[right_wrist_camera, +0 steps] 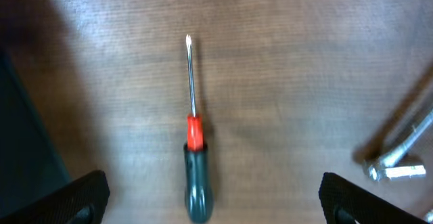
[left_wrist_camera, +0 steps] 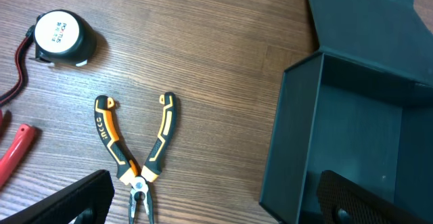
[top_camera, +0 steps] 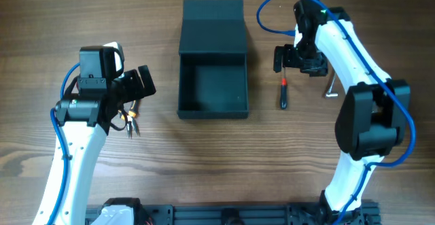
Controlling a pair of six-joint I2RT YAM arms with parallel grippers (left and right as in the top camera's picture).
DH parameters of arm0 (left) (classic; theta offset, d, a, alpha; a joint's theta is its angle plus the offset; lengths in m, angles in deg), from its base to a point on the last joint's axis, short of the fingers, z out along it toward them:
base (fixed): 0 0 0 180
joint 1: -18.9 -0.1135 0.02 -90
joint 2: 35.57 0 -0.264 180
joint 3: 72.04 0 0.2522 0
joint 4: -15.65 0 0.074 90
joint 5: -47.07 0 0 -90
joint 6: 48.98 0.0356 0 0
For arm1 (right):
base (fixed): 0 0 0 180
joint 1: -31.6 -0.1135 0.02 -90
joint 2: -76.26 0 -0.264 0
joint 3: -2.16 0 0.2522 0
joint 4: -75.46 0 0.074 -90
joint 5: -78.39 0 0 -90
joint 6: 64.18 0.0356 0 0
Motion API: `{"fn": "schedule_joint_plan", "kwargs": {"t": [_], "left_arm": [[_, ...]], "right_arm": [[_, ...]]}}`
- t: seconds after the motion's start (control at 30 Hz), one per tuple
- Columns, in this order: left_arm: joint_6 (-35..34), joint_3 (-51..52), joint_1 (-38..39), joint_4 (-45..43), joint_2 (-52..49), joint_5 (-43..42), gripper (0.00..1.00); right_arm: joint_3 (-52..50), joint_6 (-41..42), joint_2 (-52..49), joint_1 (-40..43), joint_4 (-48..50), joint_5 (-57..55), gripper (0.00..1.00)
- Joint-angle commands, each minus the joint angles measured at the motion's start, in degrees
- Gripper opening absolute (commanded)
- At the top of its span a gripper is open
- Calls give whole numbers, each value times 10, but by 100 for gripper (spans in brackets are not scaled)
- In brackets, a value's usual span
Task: Pack container
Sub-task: 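Move the right gripper to the red screwdriver and grasp it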
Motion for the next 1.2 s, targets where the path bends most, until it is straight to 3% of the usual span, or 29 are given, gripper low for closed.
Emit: {"fn": "schedule_joint_plan", "kwargs": {"t": [0.0, 0.8, 1.0, 1.17], "left_arm": [[10, -10, 2, -2, -1, 4, 100], [10, -10, 2, 3, -1, 4, 100], [10, -10, 2, 3, -1, 3, 100], [10, -10, 2, 3, -1, 3, 100]], "right_arm": [[-19, -12, -11, -14, 20, -12, 98], [-174, 5, -11, -43, 138, -14, 95], [-193, 19, -11, -43, 145, -12, 82], [-193, 20, -11, -43, 146, -1, 63]]}}
